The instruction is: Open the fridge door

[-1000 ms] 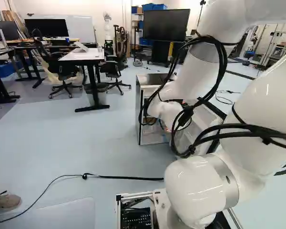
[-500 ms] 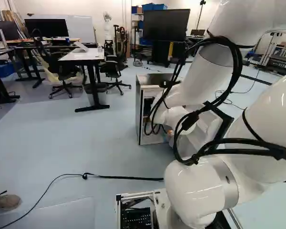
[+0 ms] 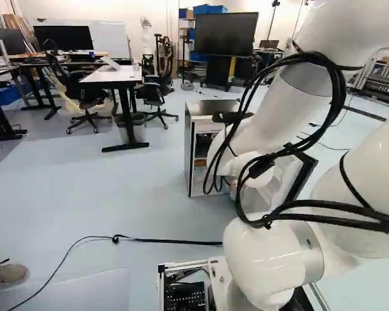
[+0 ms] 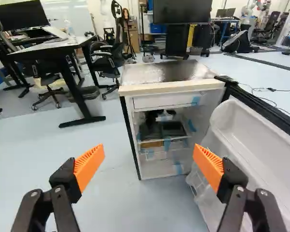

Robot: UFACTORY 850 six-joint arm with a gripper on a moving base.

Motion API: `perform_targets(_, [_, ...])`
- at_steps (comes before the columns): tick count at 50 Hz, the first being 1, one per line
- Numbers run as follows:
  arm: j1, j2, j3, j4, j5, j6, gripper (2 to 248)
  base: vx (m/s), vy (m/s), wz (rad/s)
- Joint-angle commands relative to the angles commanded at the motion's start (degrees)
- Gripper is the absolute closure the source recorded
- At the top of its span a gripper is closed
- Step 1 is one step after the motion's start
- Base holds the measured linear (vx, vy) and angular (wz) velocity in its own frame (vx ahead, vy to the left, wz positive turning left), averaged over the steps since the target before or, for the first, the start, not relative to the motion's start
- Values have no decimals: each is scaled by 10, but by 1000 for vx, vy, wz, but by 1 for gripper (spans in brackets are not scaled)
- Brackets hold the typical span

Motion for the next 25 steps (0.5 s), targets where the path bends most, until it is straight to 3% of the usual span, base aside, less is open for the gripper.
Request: perform_targets(25, [-5, 16, 11, -40, -9, 0, 3, 0, 0, 0])
